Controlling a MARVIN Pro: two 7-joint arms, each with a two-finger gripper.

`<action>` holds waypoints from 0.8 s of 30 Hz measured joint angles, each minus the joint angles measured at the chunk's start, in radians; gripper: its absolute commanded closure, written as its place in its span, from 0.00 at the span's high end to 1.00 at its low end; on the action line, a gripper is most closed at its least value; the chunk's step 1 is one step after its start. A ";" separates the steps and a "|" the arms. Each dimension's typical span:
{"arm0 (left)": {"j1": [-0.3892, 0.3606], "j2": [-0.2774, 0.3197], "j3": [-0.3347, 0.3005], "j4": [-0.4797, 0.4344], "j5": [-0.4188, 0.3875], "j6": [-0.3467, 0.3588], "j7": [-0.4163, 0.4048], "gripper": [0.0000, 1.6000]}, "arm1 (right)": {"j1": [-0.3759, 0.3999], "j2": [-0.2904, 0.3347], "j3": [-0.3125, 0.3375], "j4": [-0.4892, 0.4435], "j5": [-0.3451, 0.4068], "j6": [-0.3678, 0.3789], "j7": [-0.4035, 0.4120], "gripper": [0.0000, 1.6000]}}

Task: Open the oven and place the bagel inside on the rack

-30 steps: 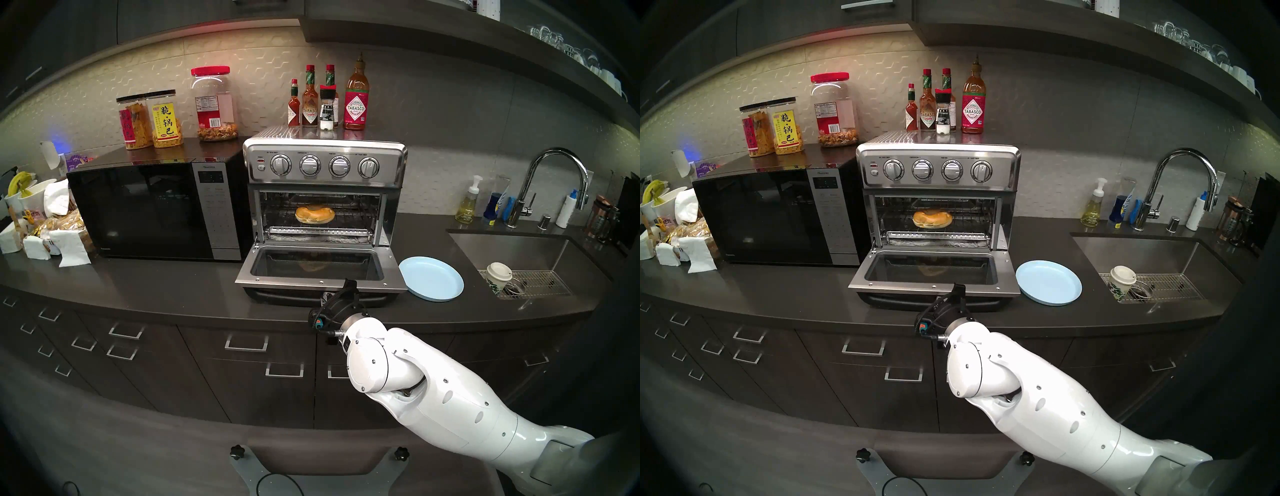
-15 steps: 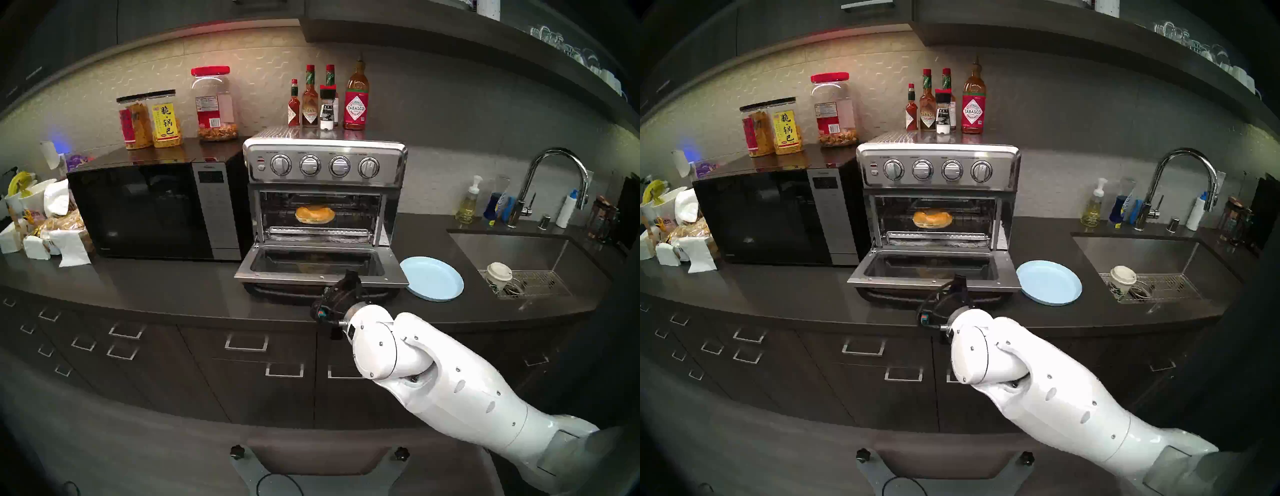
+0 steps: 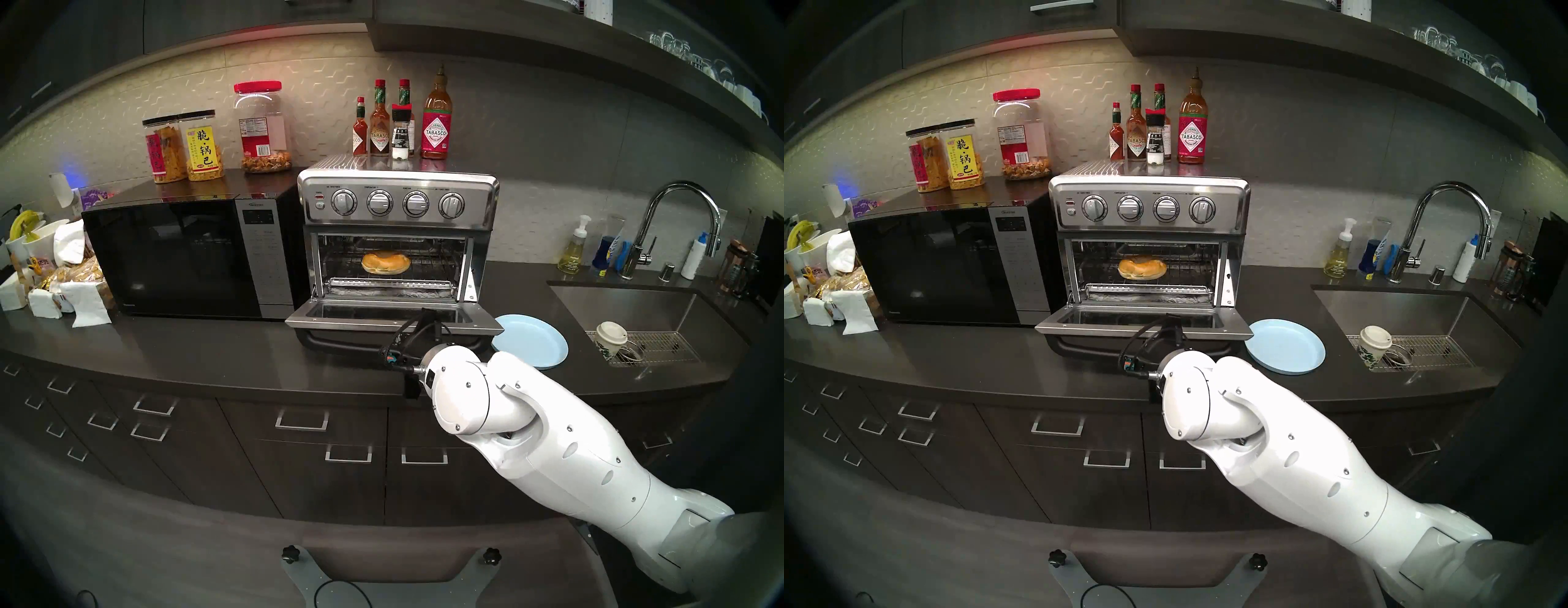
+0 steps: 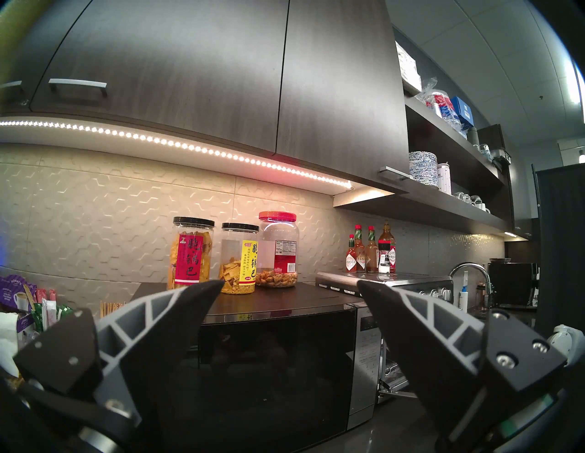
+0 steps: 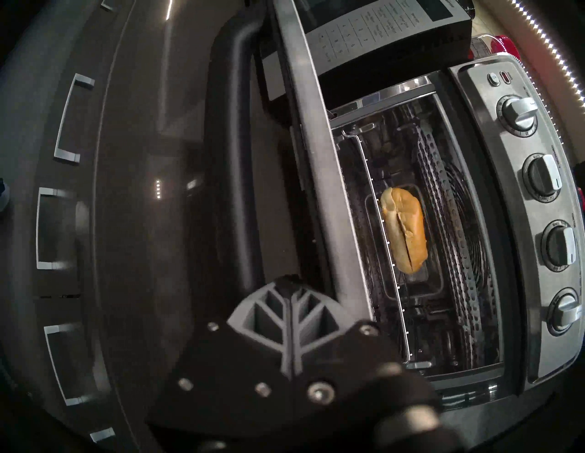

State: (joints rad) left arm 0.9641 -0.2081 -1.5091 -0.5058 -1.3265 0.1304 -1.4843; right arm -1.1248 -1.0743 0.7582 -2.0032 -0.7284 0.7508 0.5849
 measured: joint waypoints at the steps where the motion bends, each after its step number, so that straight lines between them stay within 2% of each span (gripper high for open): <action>1: 0.000 0.000 0.000 0.000 0.000 0.000 0.000 1.00 | 0.006 -0.003 0.002 0.001 0.000 0.002 0.009 0.00; 18: 0.000 0.000 0.000 0.000 0.000 0.000 0.000 1.00 | 0.144 -0.086 0.113 0.033 -0.003 0.001 0.275 0.00; 24: 0.000 0.000 0.000 0.000 0.001 0.000 0.000 1.00 | 0.199 -0.128 0.163 0.072 -0.007 -0.006 0.372 0.00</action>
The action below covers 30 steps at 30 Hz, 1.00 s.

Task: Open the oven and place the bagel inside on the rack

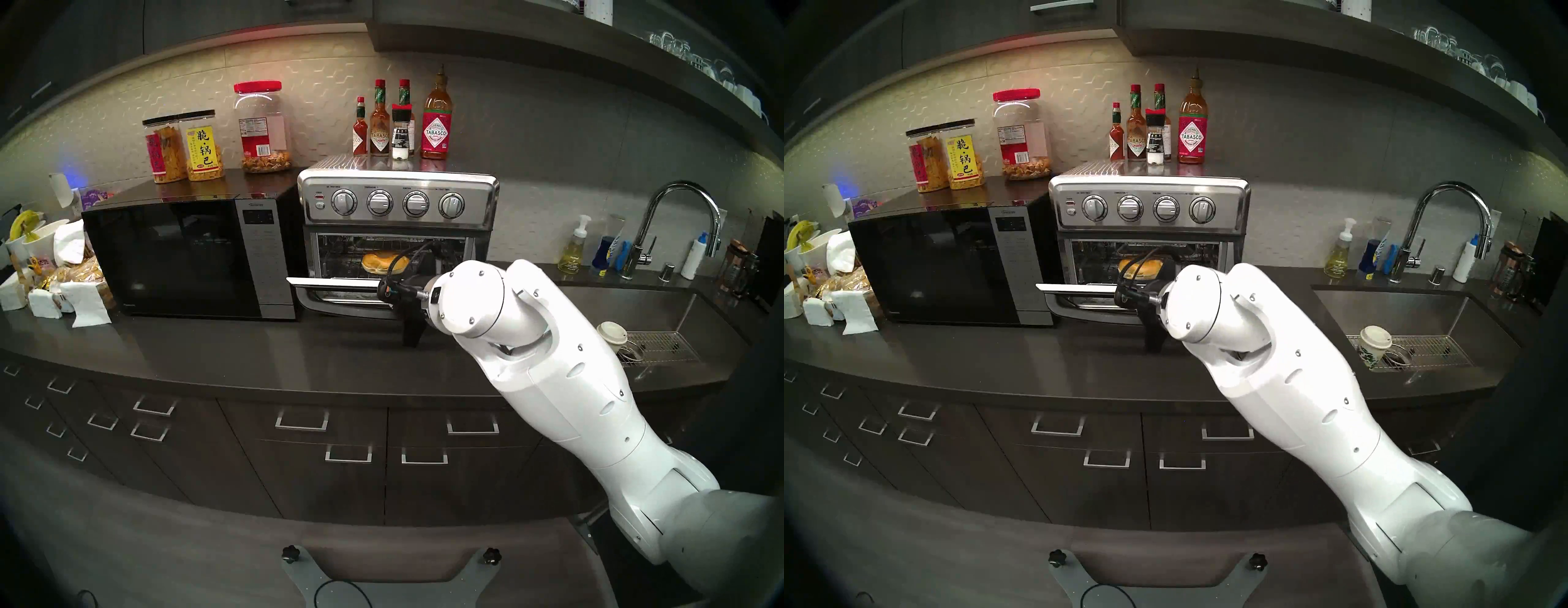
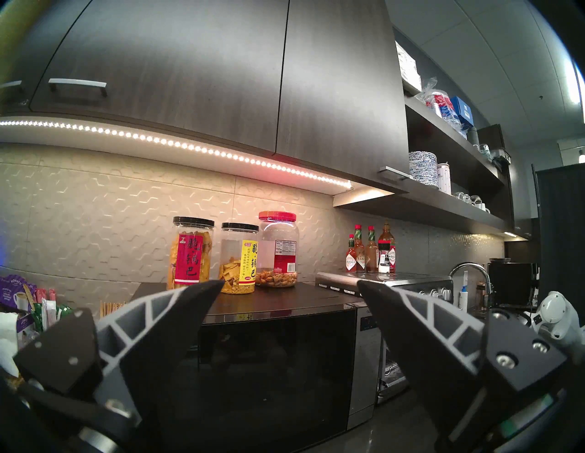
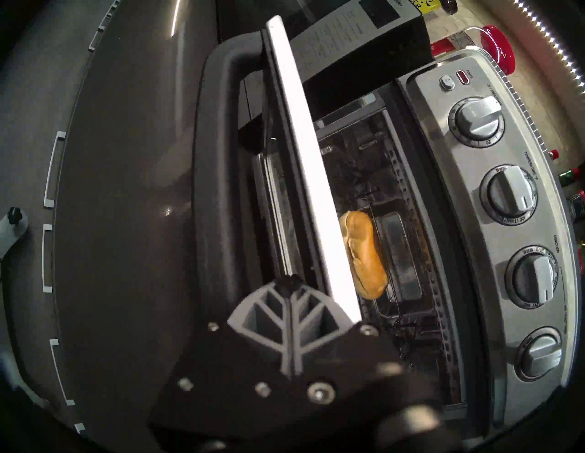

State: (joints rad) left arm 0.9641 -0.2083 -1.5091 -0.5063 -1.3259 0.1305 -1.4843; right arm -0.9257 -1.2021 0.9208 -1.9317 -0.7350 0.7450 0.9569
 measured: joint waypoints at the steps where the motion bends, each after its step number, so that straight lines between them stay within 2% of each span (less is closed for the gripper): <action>1: 0.000 0.000 0.000 0.000 0.000 0.000 0.000 1.00 | 0.006 -0.005 0.005 0.006 -0.001 -0.001 0.009 0.00; 6: 0.000 0.000 0.000 0.000 0.000 0.000 0.000 1.00 | 0.053 -0.047 0.040 0.054 -0.018 -0.006 0.068 0.00; 14: 0.000 0.000 0.000 0.000 0.000 0.000 0.000 1.00 | 0.119 -0.103 0.060 0.140 -0.053 -0.008 0.137 0.00; 24: 0.000 0.000 0.000 0.000 0.000 0.000 0.000 1.00 | 0.208 -0.146 0.049 0.240 -0.082 0.012 0.126 0.00; 30: 0.000 0.000 0.000 0.001 0.000 0.000 0.000 1.00 | 0.252 -0.144 0.043 0.255 -0.071 0.031 0.104 0.00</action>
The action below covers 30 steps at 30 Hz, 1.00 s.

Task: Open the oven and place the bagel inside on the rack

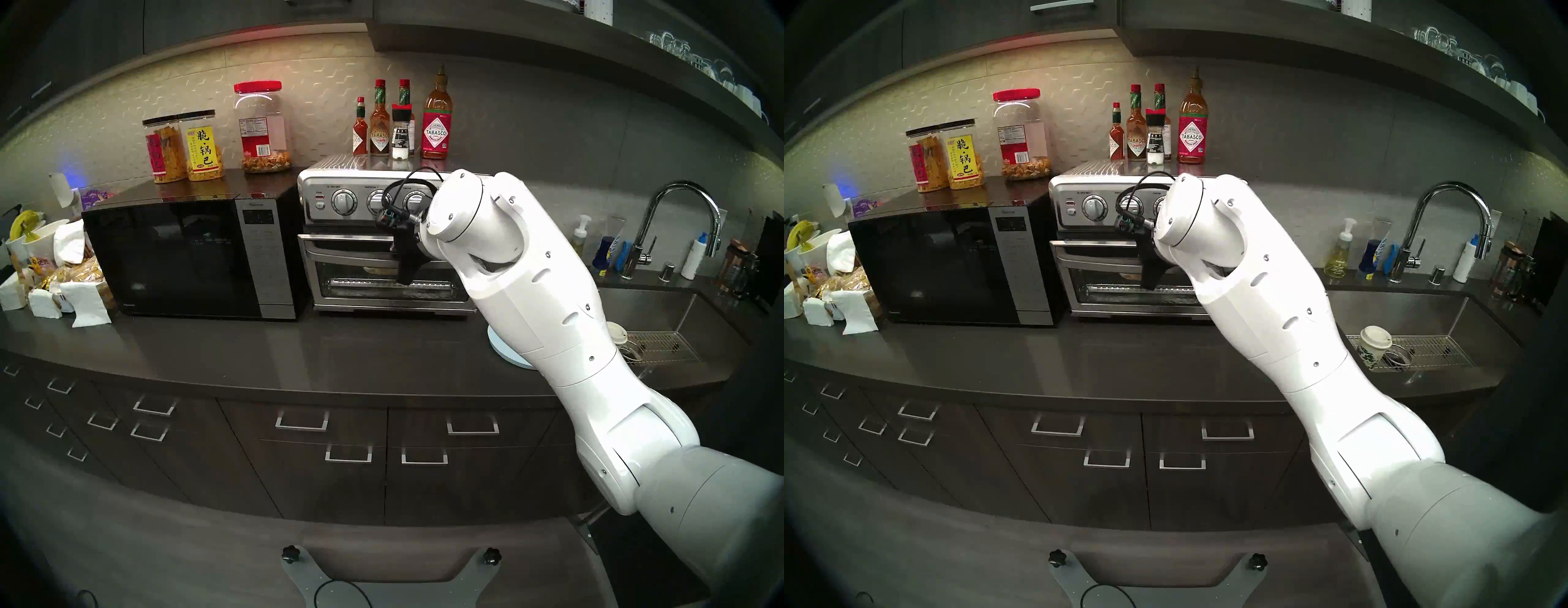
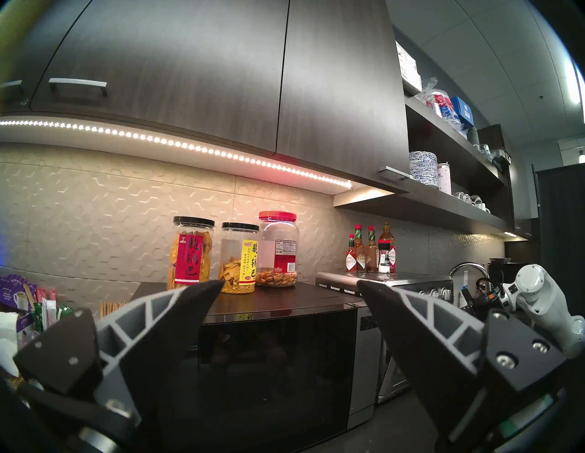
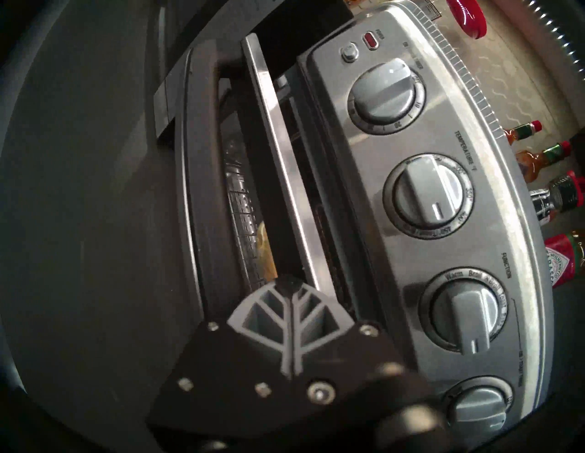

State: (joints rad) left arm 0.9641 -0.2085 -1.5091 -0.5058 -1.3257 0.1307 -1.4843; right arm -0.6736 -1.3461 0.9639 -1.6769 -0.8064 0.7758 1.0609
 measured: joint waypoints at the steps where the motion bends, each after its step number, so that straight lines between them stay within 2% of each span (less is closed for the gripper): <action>1: 0.000 0.000 0.000 0.000 0.000 0.000 0.000 1.00 | 0.010 0.003 0.000 -0.001 0.006 0.004 -0.004 0.00; 8: 0.000 0.000 0.000 0.000 0.000 0.000 0.000 1.00 | 0.039 0.033 -0.011 -0.016 0.064 0.028 -0.027 0.00; 13: 0.000 0.000 0.000 0.000 0.000 0.000 0.000 1.00 | 0.027 0.079 -0.009 -0.087 0.122 0.048 -0.047 0.00; 19: 0.000 0.000 0.000 0.000 0.000 0.000 0.000 1.00 | -0.034 0.146 0.015 -0.177 0.180 0.067 -0.067 0.00; 30: 0.000 0.000 0.000 -0.001 0.000 0.000 0.000 1.00 | -0.191 0.282 0.061 -0.337 0.277 0.100 -0.101 0.00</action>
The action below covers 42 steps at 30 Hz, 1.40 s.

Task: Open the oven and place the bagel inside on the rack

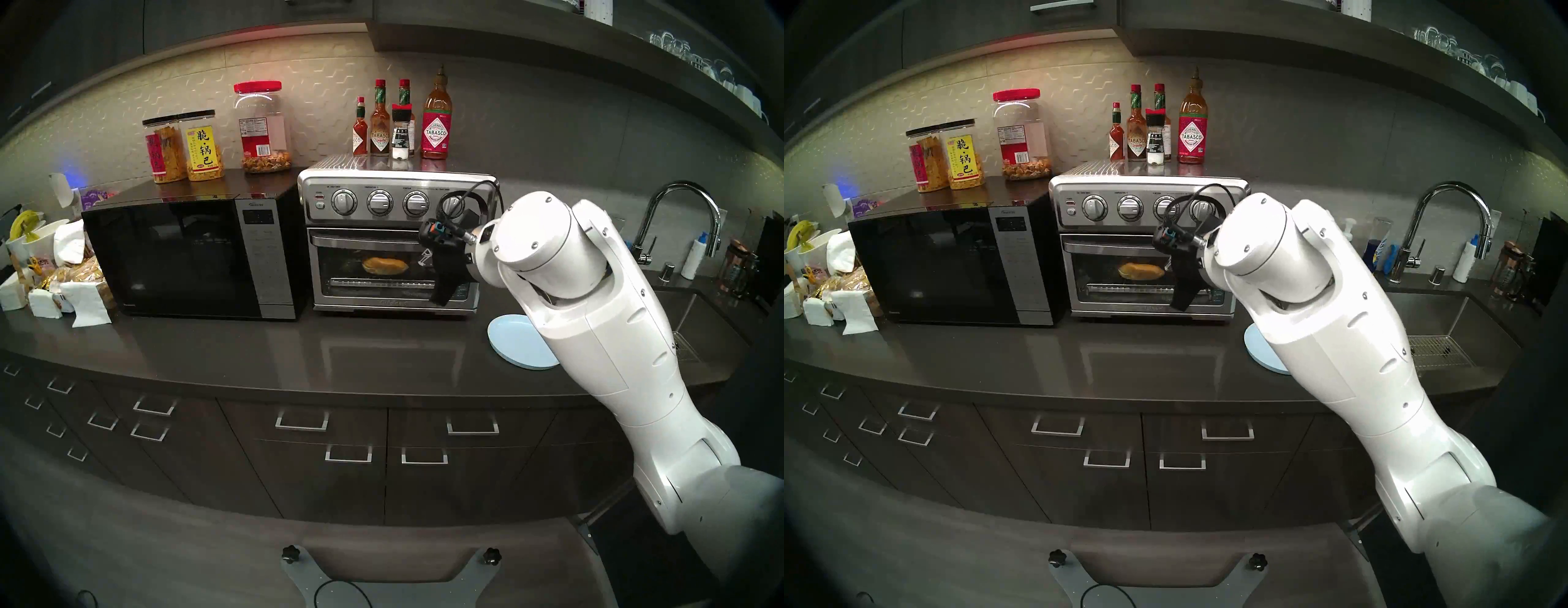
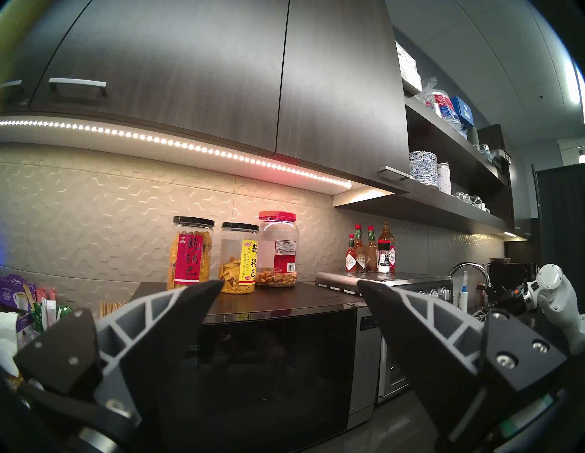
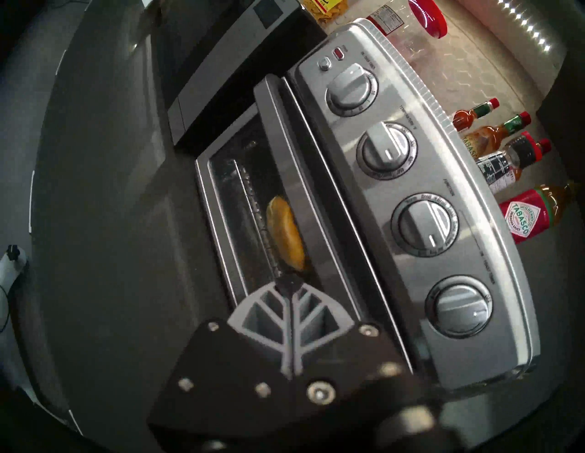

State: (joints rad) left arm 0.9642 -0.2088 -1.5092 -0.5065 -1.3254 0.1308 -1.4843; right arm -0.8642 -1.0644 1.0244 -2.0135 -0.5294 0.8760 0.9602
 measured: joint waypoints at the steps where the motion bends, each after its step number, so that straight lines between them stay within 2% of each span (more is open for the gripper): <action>1: 0.000 0.000 0.000 0.000 0.000 0.000 0.000 1.00 | -0.016 0.014 0.004 -0.015 0.008 0.004 -0.004 0.00; 10: 0.000 0.000 0.000 0.000 0.000 0.000 0.000 1.00 | -0.145 0.125 0.039 -0.091 0.073 0.028 -0.042 0.00; 23: 0.000 0.000 0.000 0.000 0.001 0.000 0.000 1.00 | -0.327 0.230 0.138 -0.078 0.172 0.032 -0.089 0.00; 33: 0.000 -0.001 0.000 0.000 0.002 0.000 0.000 1.00 | -0.469 0.276 0.245 -0.089 0.231 0.000 -0.127 0.00; 42: 0.000 -0.001 0.000 0.000 0.003 0.000 0.000 1.00 | -0.592 0.276 0.353 -0.149 0.283 -0.037 -0.167 0.00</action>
State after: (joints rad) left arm 0.9641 -0.2096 -1.5091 -0.5066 -1.3223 0.1308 -1.4843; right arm -1.4563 -0.7882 1.3770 -2.1622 -0.2467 0.8394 0.7931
